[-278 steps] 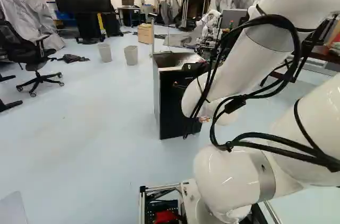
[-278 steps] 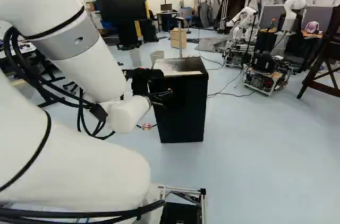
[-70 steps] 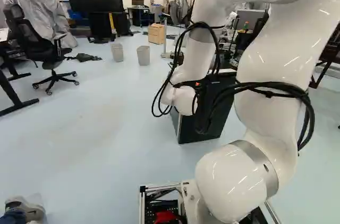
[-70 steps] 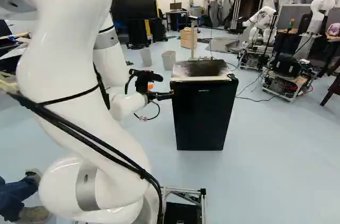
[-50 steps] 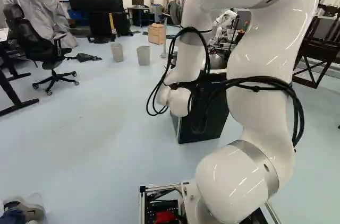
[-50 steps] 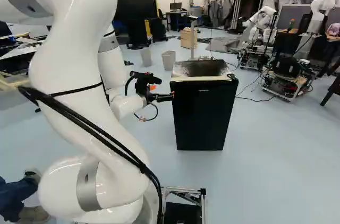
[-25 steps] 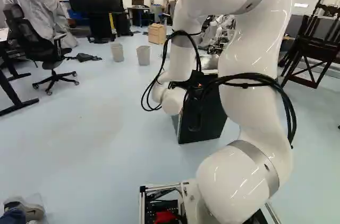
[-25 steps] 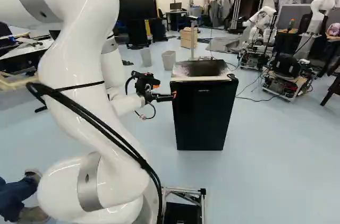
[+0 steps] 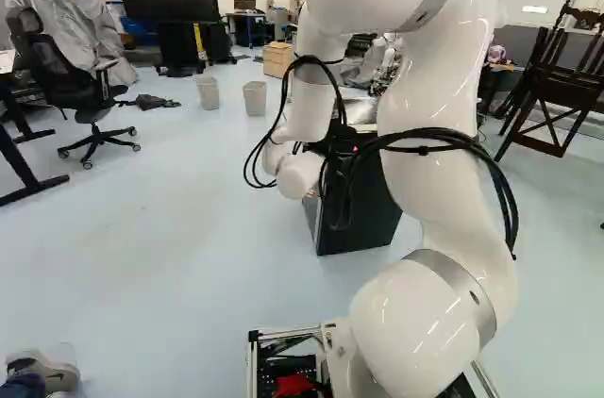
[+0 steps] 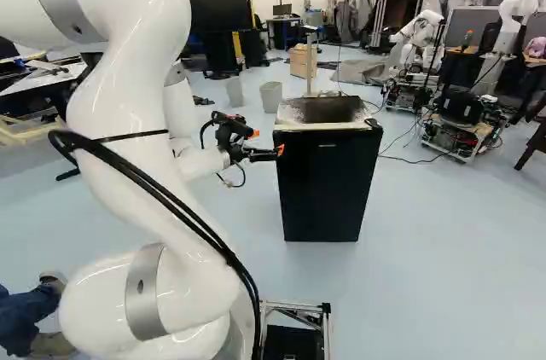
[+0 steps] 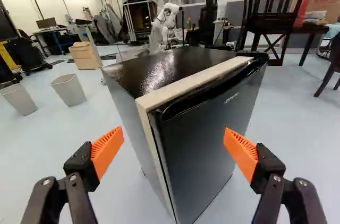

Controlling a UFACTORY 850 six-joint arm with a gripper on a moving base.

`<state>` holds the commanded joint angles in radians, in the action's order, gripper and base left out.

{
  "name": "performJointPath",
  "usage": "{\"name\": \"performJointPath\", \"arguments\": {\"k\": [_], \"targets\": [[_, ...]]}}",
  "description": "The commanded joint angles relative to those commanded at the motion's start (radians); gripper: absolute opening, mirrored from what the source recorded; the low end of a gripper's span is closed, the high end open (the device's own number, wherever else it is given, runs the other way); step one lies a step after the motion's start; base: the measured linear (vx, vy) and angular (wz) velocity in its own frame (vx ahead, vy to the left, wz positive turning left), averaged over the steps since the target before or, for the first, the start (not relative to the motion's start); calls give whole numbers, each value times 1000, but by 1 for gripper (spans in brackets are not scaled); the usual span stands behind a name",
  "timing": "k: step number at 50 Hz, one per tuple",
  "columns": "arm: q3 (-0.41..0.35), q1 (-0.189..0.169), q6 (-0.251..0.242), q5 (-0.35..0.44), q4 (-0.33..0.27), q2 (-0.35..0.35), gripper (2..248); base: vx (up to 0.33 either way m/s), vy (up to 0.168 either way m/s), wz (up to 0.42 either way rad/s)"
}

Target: Grab a drink from the fridge

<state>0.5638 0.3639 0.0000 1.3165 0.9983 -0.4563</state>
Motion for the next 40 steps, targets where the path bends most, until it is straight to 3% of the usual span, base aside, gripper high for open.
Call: {"name": "performJointPath", "arguments": {"k": [40], "targets": [[121, 67, 0, 0, 222, -78, 247, 0, 0, 0]]}}
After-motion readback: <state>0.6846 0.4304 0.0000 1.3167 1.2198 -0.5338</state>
